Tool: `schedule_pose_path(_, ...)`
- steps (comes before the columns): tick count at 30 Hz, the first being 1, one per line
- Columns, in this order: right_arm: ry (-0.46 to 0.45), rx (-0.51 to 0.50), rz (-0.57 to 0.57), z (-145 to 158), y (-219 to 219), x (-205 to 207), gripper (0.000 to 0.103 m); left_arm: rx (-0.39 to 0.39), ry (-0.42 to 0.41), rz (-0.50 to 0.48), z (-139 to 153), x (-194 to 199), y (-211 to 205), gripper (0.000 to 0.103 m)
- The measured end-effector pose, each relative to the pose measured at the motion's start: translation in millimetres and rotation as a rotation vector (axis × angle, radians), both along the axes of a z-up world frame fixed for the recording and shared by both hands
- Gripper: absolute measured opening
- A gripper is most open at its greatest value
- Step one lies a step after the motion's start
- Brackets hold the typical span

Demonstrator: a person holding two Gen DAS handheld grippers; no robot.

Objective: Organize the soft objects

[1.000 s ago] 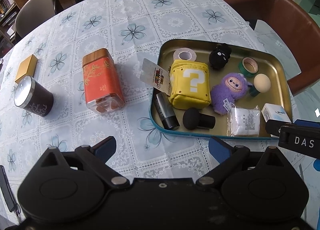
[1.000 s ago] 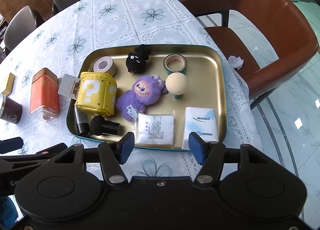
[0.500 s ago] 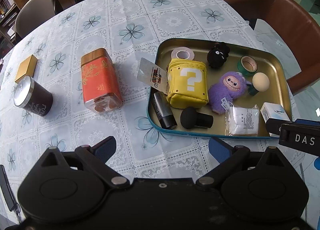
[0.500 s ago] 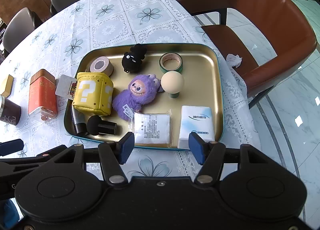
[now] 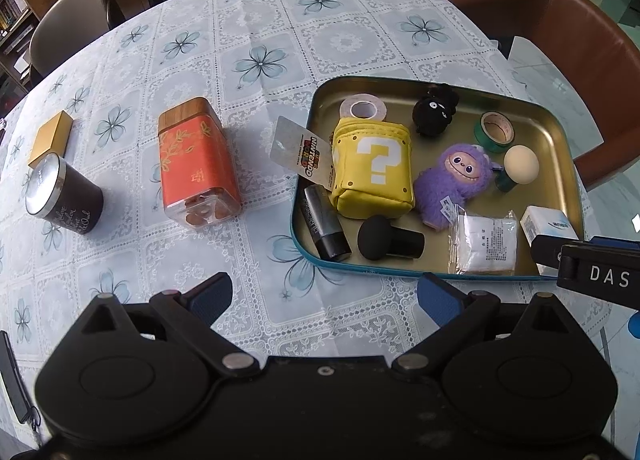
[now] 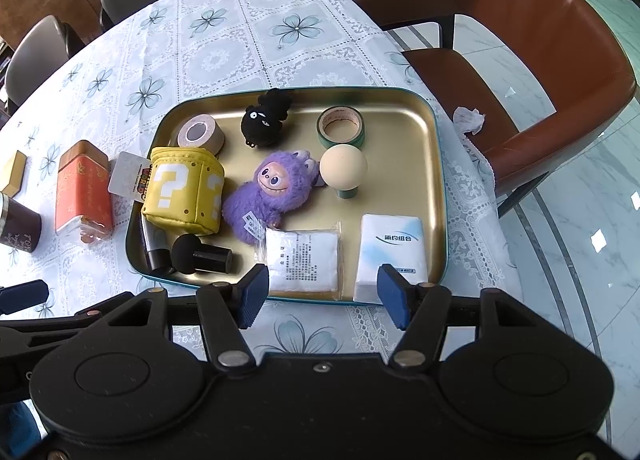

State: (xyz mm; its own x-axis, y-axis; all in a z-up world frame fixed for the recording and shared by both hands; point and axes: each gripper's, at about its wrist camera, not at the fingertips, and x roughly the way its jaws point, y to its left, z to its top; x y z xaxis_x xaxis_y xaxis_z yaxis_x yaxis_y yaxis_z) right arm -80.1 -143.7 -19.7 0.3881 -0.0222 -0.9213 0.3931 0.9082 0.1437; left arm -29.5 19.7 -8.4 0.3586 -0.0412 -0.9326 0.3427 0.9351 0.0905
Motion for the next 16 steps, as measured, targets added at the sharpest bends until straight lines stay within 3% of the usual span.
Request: schedule_pose_path(16,0.009,0.003,-0.003,-2.1,-2.8,1.2,0.059,0.002,0.002,-0.023,-1.9,0.2,-2.3,0.099)
